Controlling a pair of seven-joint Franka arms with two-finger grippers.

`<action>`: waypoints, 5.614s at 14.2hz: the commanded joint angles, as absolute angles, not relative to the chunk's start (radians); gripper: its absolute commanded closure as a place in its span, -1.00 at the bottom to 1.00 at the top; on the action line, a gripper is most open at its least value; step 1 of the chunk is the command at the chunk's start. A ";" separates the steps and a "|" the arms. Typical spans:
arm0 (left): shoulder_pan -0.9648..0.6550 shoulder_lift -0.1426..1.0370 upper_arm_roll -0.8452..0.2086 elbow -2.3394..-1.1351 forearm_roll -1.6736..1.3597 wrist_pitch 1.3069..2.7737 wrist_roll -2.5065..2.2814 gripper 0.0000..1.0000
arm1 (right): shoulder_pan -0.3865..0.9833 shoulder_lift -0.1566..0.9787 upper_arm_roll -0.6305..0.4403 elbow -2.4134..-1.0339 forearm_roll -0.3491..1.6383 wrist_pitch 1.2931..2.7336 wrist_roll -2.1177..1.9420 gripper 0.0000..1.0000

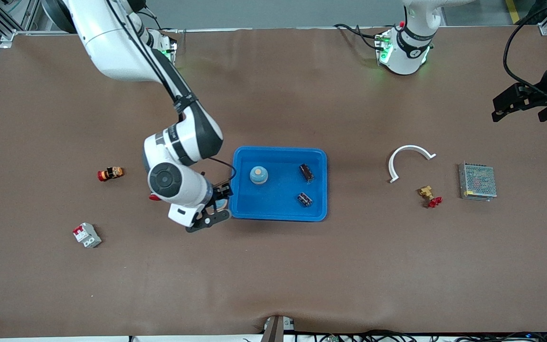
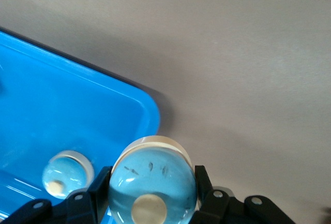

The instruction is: Place electrolytic capacitor and blue bell in tray

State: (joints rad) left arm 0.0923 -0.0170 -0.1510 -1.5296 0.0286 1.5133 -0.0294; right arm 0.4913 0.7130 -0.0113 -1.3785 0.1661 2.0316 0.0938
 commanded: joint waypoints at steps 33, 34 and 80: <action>0.089 -0.045 -0.173 -1.565 0.006 1.502 -0.058 -1.00 | 0.670 0.862 -0.026 -1.402 0.118 2.333 0.391 -0.11; 0.089 -0.044 -0.173 -1.565 0.006 1.502 -0.058 -1.00 | 0.670 0.862 -0.026 -1.402 0.118 2.335 0.391 -0.11; 0.090 -0.031 -0.173 -1.549 0.002 1.514 -0.060 -1.00 | 0.058 -0.166 -0.028 -1.746 0.009 1.463 0.015 -1.00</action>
